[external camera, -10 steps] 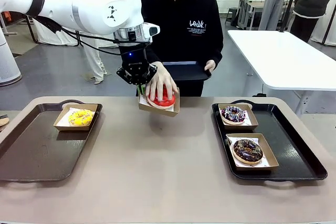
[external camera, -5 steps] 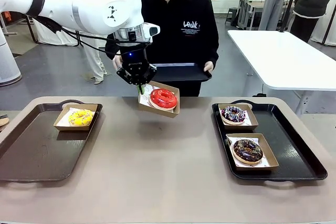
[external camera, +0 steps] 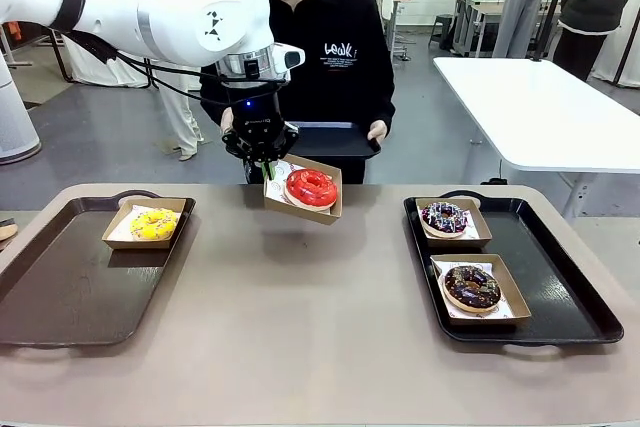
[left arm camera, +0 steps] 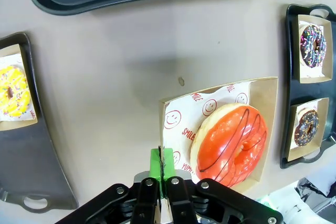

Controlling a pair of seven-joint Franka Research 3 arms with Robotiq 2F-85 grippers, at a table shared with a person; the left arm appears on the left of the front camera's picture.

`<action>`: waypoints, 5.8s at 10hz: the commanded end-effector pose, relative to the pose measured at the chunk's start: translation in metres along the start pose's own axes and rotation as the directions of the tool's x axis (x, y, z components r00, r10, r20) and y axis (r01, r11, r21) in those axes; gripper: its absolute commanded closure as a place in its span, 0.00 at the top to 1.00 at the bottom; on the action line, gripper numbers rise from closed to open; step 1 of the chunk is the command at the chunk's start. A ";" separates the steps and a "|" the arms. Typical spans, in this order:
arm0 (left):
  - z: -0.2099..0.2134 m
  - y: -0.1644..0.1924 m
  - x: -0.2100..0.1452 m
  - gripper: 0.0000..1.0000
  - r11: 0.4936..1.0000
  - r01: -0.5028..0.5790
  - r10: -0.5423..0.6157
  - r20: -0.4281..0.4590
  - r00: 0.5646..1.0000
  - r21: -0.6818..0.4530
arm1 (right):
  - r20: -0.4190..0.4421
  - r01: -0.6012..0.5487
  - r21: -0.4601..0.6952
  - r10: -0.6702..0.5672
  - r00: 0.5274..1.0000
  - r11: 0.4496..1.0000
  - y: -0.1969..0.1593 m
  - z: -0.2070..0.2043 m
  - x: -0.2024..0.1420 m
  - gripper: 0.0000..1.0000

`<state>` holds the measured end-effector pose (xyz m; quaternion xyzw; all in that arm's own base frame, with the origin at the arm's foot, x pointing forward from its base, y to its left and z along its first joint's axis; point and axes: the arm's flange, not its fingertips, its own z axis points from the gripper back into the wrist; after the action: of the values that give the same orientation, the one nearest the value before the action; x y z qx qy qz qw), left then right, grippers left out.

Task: Individually package the donuts and arrange them on the tray.
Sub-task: Place the picked Paper togo box on the Handle tray.

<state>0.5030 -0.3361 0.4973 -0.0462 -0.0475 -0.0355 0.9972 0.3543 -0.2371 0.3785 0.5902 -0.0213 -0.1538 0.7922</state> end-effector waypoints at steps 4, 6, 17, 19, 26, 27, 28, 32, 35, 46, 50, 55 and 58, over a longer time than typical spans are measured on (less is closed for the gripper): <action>0.044 0.062 -0.044 0.01 0.995 0.096 -0.096 0.052 0.994 -0.003 | -0.005 0.012 0.010 -0.011 1.000 1.000 0.001 0.002 -0.001 1.00; 0.065 0.118 -0.074 0.01 0.995 0.095 -0.094 0.060 0.994 -0.009 | -0.005 0.012 0.010 -0.011 1.000 1.000 0.001 0.002 -0.001 1.00; 0.000 0.343 -0.120 0.01 0.978 -0.165 0.171 -0.040 0.984 0.125 | -0.005 0.012 0.010 -0.011 1.000 1.000 0.001 0.002 -0.001 1.00; 0.015 0.347 -0.134 0.01 0.984 -0.166 0.170 -0.058 0.984 0.061 | -0.005 0.012 0.010 -0.011 1.000 1.000 0.001 0.002 -0.001 1.00; 0.004 0.353 -0.125 0.01 0.984 -0.155 0.159 -0.041 0.986 0.088 | -0.005 0.012 0.010 -0.011 1.000 1.000 0.001 0.002 -0.001 1.00; -0.010 0.354 -0.124 0.01 0.983 -0.153 0.157 -0.036 0.987 0.100 | -0.005 0.012 0.010 -0.011 1.000 1.000 0.001 0.002 -0.001 1.00; -0.022 0.354 -0.122 0.01 0.986 -0.140 0.143 -0.027 0.989 0.094 | -0.005 0.012 0.010 -0.011 1.000 1.000 0.001 0.002 -0.001 1.00; -0.064 0.356 -0.117 0.01 0.992 -0.083 0.085 -0.017 0.996 0.090 | -0.005 0.012 0.010 -0.011 1.000 1.000 0.001 0.002 -0.001 1.00; -0.078 0.361 -0.112 0.01 0.995 0.014 -0.009 -0.049 0.999 0.102 | -0.005 0.012 0.010 -0.011 1.000 1.000 0.001 0.002 -0.001 1.00; -0.070 0.355 -0.119 1.00 0.992 -0.033 0.036 -0.020 0.999 0.125 | -0.005 0.012 0.010 -0.011 1.000 1.000 0.001 0.002 -0.001 1.00; -0.021 0.367 -0.143 1.00 0.998 -0.056 0.057 0.046 0.997 -0.032 | -0.005 0.012 0.010 -0.011 1.000 1.000 0.001 0.002 -0.001 1.00; 0.035 0.457 -0.137 1.00 0.849 -0.096 0.110 -0.003 0.994 -0.519 | -0.005 0.012 0.010 -0.011 1.000 1.000 0.001 0.002 -0.001 1.00; 0.035 0.531 -0.134 1.00 0.678 -0.011 0.058 0.038 0.998 -0.735 | -0.005 0.012 0.010 -0.011 1.000 1.000 0.001 0.002 -0.001 1.00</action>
<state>0.3902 0.1798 0.4767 -0.3947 -0.0623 -0.0024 0.9167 0.3537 -0.2385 0.3786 0.5915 -0.0209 -0.1544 0.7912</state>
